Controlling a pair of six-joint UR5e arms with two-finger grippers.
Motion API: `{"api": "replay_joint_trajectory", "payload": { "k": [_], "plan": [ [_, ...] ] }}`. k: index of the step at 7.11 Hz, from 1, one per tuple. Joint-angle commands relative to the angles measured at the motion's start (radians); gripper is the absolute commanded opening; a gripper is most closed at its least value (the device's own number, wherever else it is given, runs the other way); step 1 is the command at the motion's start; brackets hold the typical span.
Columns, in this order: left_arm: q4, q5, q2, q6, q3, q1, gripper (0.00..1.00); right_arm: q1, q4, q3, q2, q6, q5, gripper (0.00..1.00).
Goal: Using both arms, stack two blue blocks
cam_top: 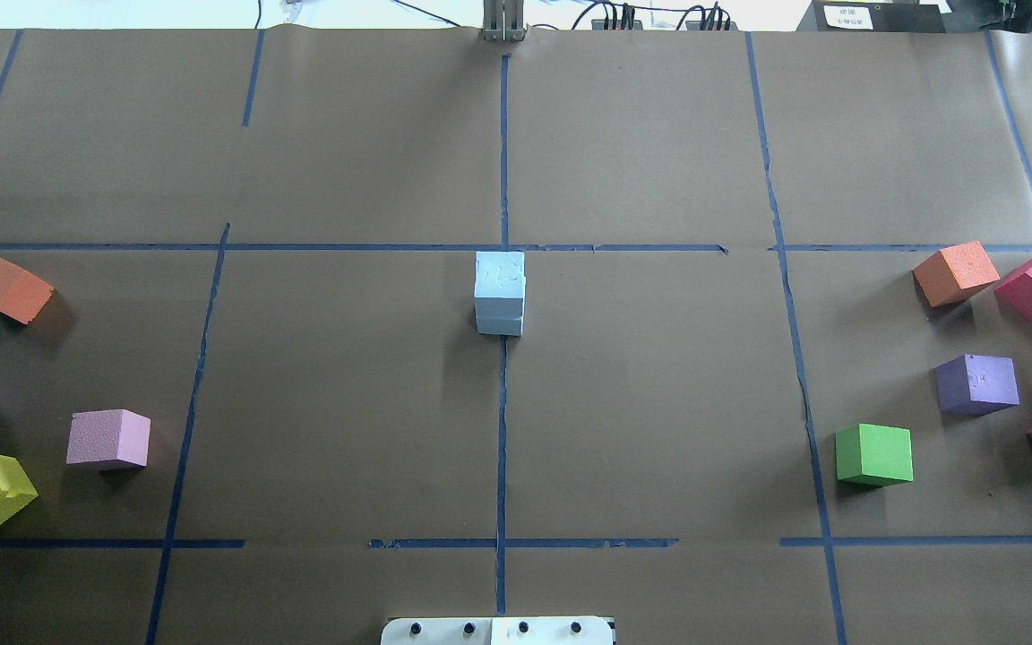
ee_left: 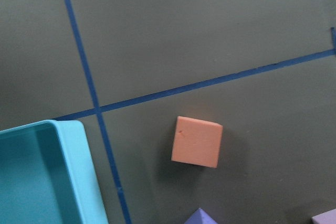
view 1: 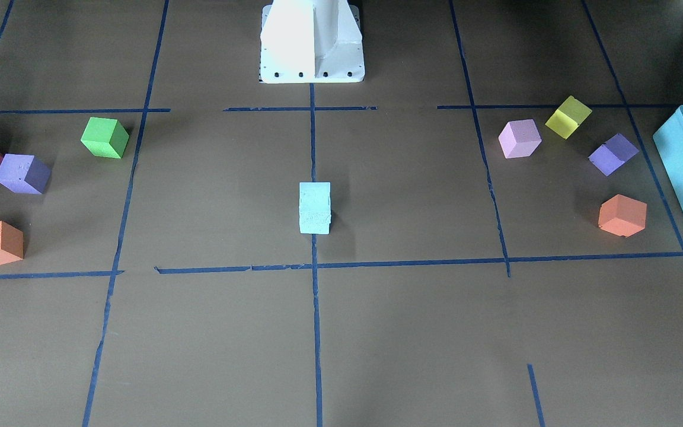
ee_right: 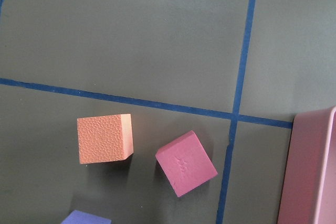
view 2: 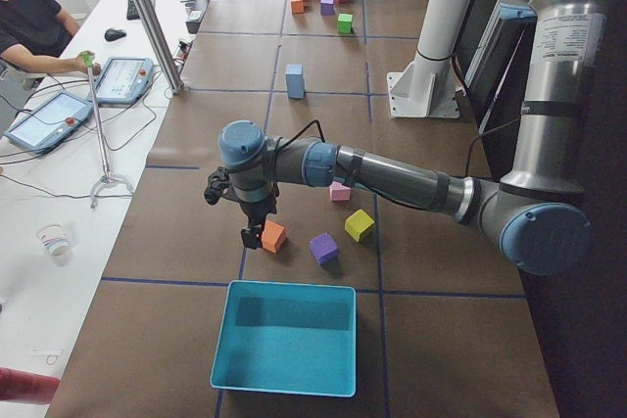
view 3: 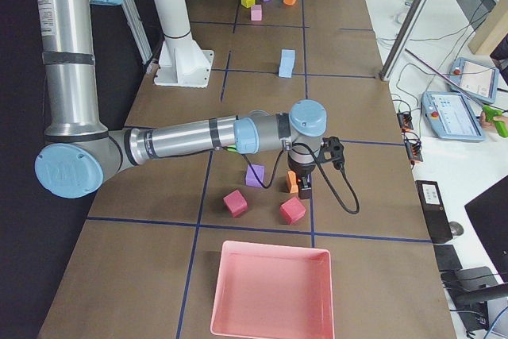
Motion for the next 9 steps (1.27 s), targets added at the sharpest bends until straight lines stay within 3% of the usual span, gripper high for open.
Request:
{"api": "replay_joint_trajectory", "payload": {
  "k": [1,6,8,9],
  "plan": [
    [-0.023,-0.005,0.001,0.067,0.06,-0.035,1.0,0.028,-0.066,0.008,-0.004,-0.082,0.013,1.0],
    [-0.037,-0.008,0.001,0.065,0.041,-0.042,1.0,0.023,-0.06,0.002,-0.008,-0.076,0.007,1.0],
    [-0.101,-0.015,0.034,0.064,0.048,-0.044,1.0,0.018,-0.059,0.0,-0.01,-0.073,0.008,1.0],
    [-0.103,-0.073,0.036,0.062,0.048,-0.044,1.0,0.015,-0.059,0.002,-0.011,-0.071,0.011,1.0]
  ]
}}
